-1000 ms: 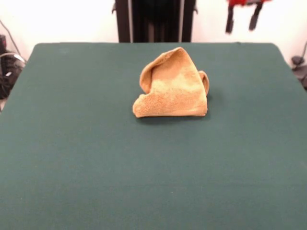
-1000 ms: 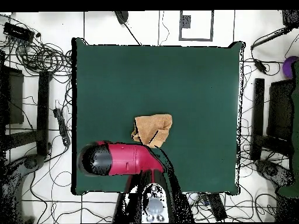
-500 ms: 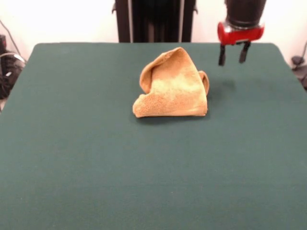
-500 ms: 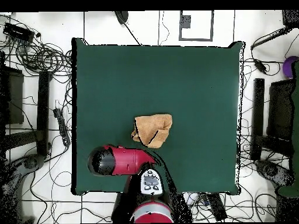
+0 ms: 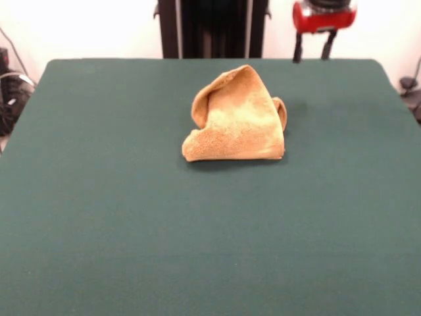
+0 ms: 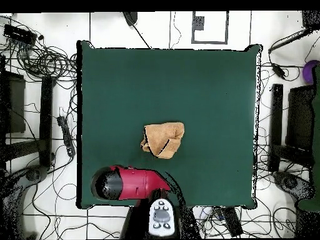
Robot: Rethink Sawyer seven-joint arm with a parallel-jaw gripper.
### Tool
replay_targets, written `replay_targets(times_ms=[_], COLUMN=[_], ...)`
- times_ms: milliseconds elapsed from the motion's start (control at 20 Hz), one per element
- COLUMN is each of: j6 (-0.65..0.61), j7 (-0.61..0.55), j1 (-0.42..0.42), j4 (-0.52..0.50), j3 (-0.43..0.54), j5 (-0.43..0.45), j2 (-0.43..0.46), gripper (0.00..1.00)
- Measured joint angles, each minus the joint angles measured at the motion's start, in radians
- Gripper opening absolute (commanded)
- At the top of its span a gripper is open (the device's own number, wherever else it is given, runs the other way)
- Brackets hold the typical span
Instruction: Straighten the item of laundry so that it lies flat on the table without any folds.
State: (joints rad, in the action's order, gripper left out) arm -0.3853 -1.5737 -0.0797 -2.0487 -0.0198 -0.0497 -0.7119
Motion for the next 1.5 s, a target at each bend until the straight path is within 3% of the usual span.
replay_targets(times_ms=[350, 950, 1500], j6=[-0.051, 0.054, 0.016], j7=[0.0, 0.0, 0.0], j1=[-0.007, 0.05, 0.061], j4=[0.026, 0.066, 0.058], j3=[-0.04, -0.058, -0.224], j5=[0.001, 0.001, 0.001], j2=[-0.077, -0.065, -0.119], gripper=[1.0, 1.0, 1.0])
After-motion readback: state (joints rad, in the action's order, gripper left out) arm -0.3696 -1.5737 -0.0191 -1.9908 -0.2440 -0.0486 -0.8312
